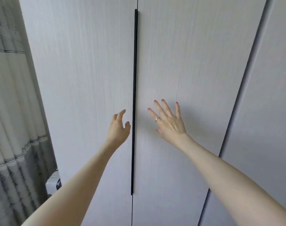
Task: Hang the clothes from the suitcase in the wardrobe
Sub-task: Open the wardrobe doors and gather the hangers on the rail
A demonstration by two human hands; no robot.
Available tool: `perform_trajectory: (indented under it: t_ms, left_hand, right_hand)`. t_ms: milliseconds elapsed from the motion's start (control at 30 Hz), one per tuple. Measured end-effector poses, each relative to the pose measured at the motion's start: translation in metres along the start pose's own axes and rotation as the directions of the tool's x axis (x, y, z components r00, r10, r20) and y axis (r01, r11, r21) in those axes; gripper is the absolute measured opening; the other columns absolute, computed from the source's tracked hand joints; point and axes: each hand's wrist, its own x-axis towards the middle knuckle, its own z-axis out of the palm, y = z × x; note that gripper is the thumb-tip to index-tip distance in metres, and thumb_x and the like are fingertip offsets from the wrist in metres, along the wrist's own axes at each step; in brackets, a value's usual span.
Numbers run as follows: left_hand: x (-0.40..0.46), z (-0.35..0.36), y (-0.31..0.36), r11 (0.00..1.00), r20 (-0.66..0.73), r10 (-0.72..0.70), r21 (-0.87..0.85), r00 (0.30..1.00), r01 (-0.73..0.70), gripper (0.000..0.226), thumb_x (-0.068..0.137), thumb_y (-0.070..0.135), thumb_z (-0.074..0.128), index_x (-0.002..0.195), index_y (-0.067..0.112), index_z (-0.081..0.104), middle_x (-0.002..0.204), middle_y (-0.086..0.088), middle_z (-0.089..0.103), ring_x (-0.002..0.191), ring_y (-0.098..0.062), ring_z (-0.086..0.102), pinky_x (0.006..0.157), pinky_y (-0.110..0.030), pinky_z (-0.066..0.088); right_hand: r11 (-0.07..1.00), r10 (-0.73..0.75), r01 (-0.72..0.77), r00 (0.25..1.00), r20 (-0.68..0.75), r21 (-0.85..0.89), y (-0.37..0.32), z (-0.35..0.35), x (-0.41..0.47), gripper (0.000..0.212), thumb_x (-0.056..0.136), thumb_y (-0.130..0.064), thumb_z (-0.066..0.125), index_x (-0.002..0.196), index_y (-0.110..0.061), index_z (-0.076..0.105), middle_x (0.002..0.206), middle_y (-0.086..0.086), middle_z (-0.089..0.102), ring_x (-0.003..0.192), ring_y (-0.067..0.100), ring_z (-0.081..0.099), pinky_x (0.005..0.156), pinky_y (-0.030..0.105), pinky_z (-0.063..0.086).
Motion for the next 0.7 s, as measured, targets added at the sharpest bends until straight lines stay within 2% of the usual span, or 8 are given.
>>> perform_trajectory:
  t_ms: [167,267,367,500,567,633,700]
  left_hand:
    - [0.038,0.020,-0.002,0.997,-0.009,0.080,0.007,0.997,-0.080,0.061,0.094,0.007,0.042,0.148,0.010,0.013,0.143,-0.009,0.025,0.130,-0.024,0.032,0.103,-0.025,0.026]
    - [0.053,0.032,0.000,0.994,-0.089,0.106,-0.004,0.990,-0.107,0.063,0.090,-0.002,0.041,0.147,0.008,0.016,0.135,-0.012,0.028,0.124,-0.027,0.033,0.104,-0.033,0.031]
    - [0.058,0.042,0.007,0.994,-0.116,0.098,-0.042,0.988,-0.104,0.060,0.088,-0.005,0.036,0.145,0.009,0.022,0.130,-0.012,0.029,0.120,-0.025,0.034,0.095,-0.025,0.031]
    - [0.060,0.045,0.016,0.982,-0.076,-0.012,-0.190,0.997,-0.002,0.059,0.087,-0.004,0.033,0.143,0.010,0.024,0.131,-0.012,0.031,0.116,-0.026,0.042,0.098,-0.037,0.041]
    - [0.061,0.041,0.018,0.972,-0.053,-0.055,-0.229,0.997,0.041,0.058,0.085,-0.005,0.033,0.140,0.011,0.028,0.132,-0.013,0.032,0.118,-0.028,0.043,0.088,-0.032,0.045]
    - [0.058,0.034,0.019,0.974,-0.027,-0.054,-0.220,0.998,0.047,0.057,0.086,-0.005,0.032,0.140,0.013,0.030,0.133,-0.013,0.033,0.118,-0.027,0.045,0.076,-0.022,0.042]
    - [0.051,0.026,0.020,0.983,-0.011,-0.032,-0.182,0.999,0.029,0.054,0.088,-0.003,0.031,0.140,0.014,0.030,0.133,-0.013,0.036,0.114,-0.026,0.047,0.078,-0.025,0.041]
  right_hand:
    - [0.985,0.129,-0.134,0.990,-0.053,-0.113,0.012,0.026,0.038,0.104,0.074,-0.063,0.061,0.149,-0.035,-0.006,0.159,0.003,-0.012,0.146,0.029,-0.008,0.106,0.069,-0.003]
    - [0.972,0.182,-0.192,0.979,-0.087,-0.136,0.016,0.047,0.047,0.118,0.062,-0.067,0.070,0.148,-0.034,-0.003,0.158,0.002,-0.009,0.145,0.030,-0.005,0.106,0.070,0.007]
    - [0.973,0.177,-0.196,0.973,-0.149,-0.123,0.018,0.059,0.050,0.123,0.053,-0.067,0.074,0.147,-0.033,0.002,0.156,0.002,-0.003,0.144,0.030,0.001,0.105,0.070,0.013]
    - [0.972,0.178,-0.195,0.976,-0.124,-0.134,0.018,0.057,0.051,0.121,0.058,-0.067,0.072,0.147,-0.033,-0.003,0.157,0.003,-0.006,0.144,0.030,-0.002,0.106,0.069,0.011]
    - [0.973,0.182,-0.191,0.980,-0.079,-0.127,0.015,0.055,0.050,0.117,0.065,-0.064,0.069,0.148,-0.033,-0.008,0.158,0.004,-0.010,0.144,0.031,-0.007,0.107,0.069,0.006]
    - [0.978,0.176,-0.178,0.984,-0.024,-0.107,0.011,0.048,0.048,0.110,0.075,-0.056,0.066,0.148,-0.031,-0.012,0.158,0.004,-0.017,0.145,0.032,-0.013,0.107,0.068,0.003]
    - [0.985,0.172,-0.171,0.985,0.029,-0.027,0.007,0.037,0.046,0.103,0.082,-0.043,0.065,0.149,-0.029,-0.012,0.156,0.004,-0.023,0.144,0.032,-0.018,0.110,0.064,0.005]
